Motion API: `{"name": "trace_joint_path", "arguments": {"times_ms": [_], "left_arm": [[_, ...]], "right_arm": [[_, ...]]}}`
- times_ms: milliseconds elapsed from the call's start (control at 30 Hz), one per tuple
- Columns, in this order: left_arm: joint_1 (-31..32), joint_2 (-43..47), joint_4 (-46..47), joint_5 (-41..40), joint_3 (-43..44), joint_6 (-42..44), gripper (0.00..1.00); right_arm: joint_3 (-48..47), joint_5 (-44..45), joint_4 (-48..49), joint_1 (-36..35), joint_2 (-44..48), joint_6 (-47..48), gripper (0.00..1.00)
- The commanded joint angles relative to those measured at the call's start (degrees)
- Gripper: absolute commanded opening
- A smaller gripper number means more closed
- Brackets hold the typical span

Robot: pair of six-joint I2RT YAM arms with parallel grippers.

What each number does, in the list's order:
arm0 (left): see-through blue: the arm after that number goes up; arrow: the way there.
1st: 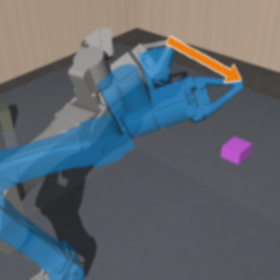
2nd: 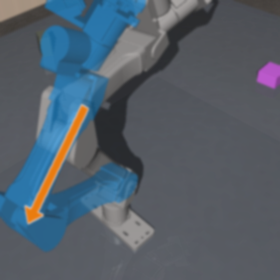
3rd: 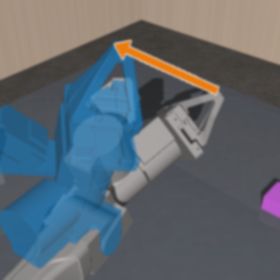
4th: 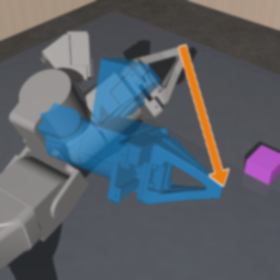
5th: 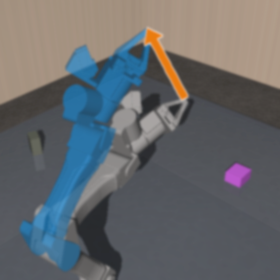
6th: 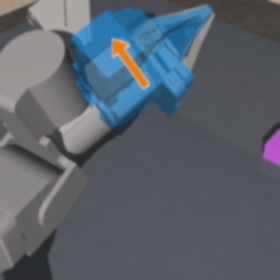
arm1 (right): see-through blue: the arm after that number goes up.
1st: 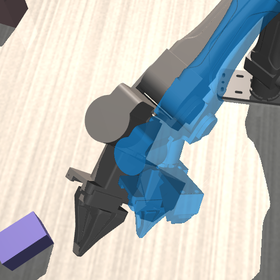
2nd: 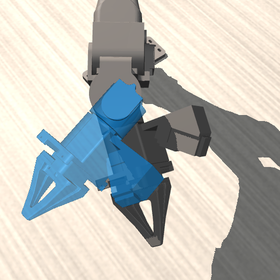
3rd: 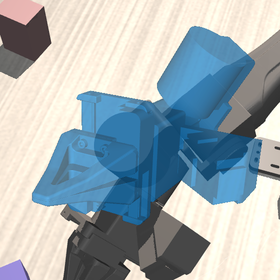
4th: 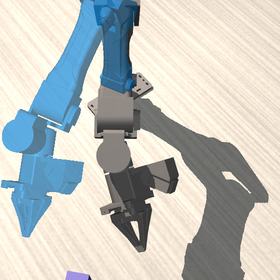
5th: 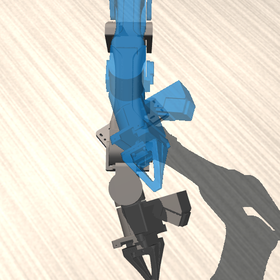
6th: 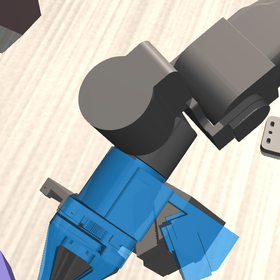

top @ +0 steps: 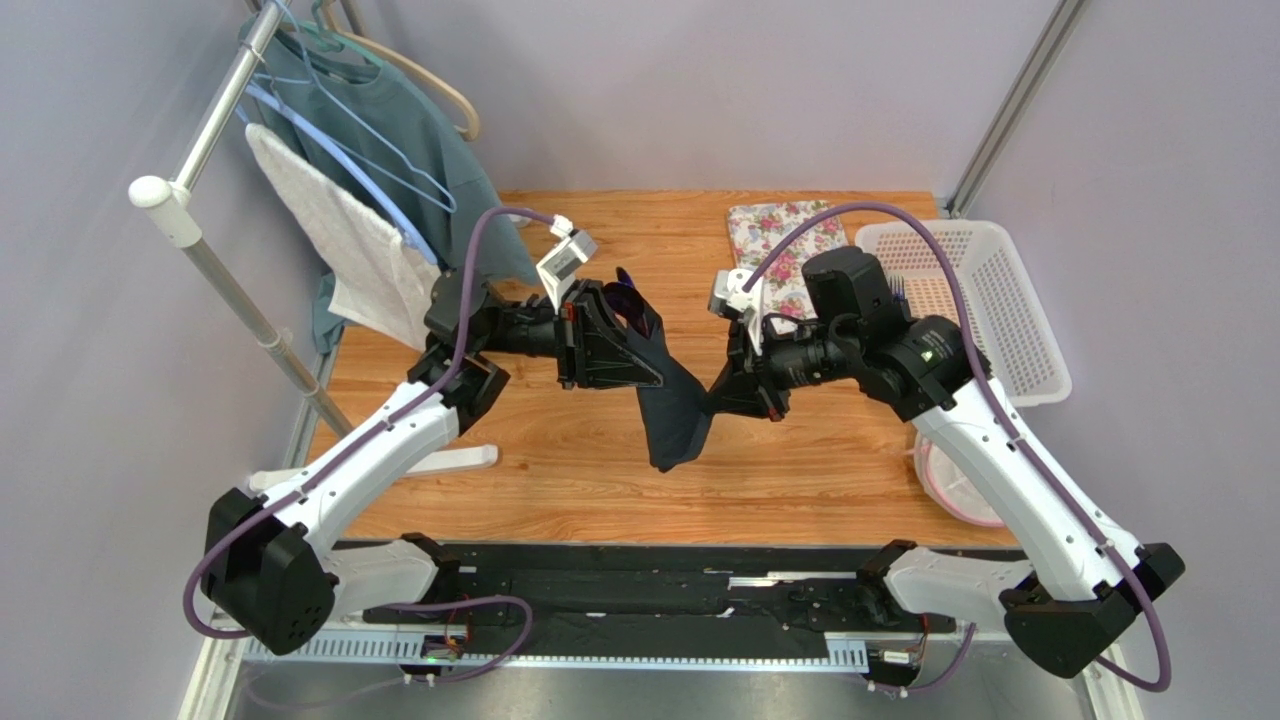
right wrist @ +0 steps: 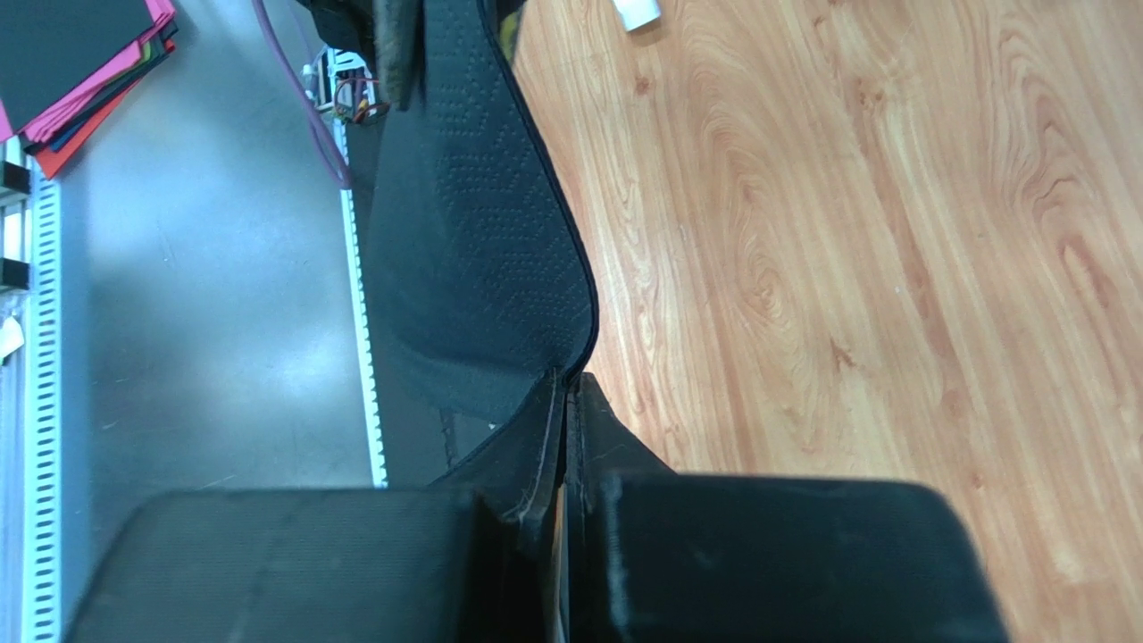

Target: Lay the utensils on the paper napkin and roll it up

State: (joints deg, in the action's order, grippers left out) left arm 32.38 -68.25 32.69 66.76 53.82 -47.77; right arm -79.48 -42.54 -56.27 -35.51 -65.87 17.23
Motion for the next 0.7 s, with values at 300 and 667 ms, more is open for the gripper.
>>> {"name": "trace_joint_path", "arguments": {"times_ms": [300, 667], "left_arm": [[1.90, 0.22, 8.27, -1.63, 6.12, -5.14, 0.00], [2.25, 0.22, 8.71, -2.78, 6.03, -5.58, 0.00]], "right_arm": [[4.95, -4.56, 13.55, -1.58, -1.19, -2.29, 0.00], [11.09, -8.25, 23.40, -4.04, -0.41, -10.99, 0.00]]}}
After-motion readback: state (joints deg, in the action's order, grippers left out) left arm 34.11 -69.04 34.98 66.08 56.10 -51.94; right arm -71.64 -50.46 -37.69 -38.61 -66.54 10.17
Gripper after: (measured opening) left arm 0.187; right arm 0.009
